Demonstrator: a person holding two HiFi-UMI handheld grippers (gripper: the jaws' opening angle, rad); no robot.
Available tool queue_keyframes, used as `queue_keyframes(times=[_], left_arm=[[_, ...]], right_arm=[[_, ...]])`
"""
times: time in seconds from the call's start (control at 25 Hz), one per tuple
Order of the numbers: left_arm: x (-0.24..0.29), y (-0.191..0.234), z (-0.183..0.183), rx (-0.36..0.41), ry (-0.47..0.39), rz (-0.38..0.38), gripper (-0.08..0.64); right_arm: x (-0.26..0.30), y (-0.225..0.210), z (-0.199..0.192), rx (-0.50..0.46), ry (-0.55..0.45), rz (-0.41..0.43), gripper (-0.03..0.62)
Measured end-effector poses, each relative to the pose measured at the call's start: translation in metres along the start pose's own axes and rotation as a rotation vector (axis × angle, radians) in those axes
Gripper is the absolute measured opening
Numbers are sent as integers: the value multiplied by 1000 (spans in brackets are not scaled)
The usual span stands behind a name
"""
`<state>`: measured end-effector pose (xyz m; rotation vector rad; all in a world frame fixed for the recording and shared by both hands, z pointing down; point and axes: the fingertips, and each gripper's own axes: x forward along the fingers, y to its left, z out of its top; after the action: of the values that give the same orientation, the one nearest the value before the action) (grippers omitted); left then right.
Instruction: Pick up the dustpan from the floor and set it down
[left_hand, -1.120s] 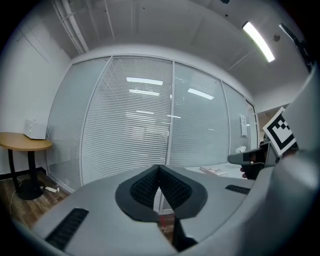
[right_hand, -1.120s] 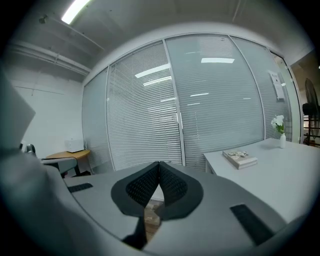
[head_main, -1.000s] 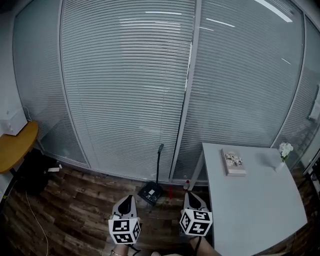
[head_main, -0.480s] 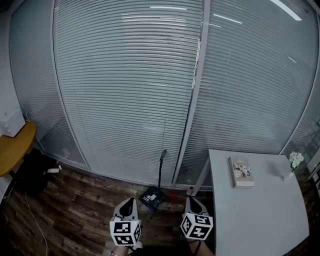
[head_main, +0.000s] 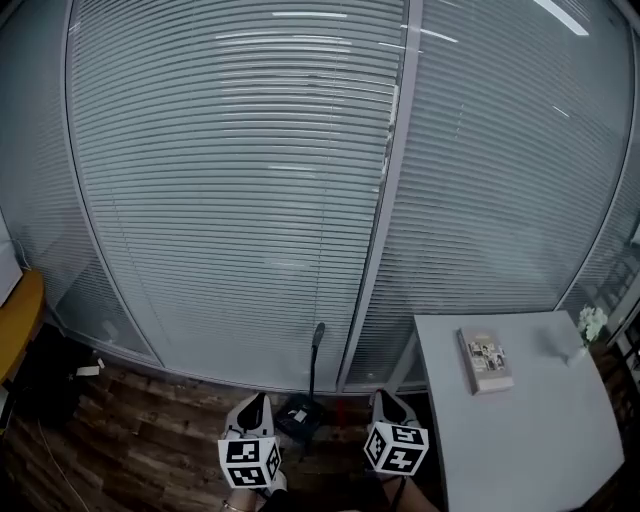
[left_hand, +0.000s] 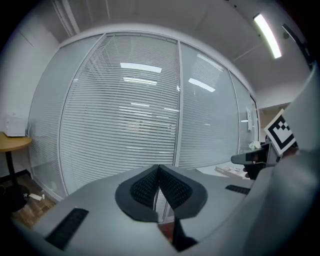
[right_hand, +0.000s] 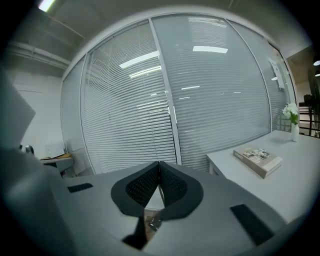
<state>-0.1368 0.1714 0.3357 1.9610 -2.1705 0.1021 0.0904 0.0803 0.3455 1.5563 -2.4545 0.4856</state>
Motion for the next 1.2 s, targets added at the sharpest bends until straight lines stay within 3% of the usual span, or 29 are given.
queue_keyframes(times=[0.32, 0.76, 1.2], left_arm=[[91, 46, 34, 16, -6, -55, 18], [202, 94, 61, 34, 1, -116, 18], [251, 99, 28, -28, 99, -87, 18]], right_arm=[[86, 15, 43, 21, -28, -49, 32], [189, 30, 75, 50, -41, -103, 32], [233, 19, 55, 20, 74, -81, 32]])
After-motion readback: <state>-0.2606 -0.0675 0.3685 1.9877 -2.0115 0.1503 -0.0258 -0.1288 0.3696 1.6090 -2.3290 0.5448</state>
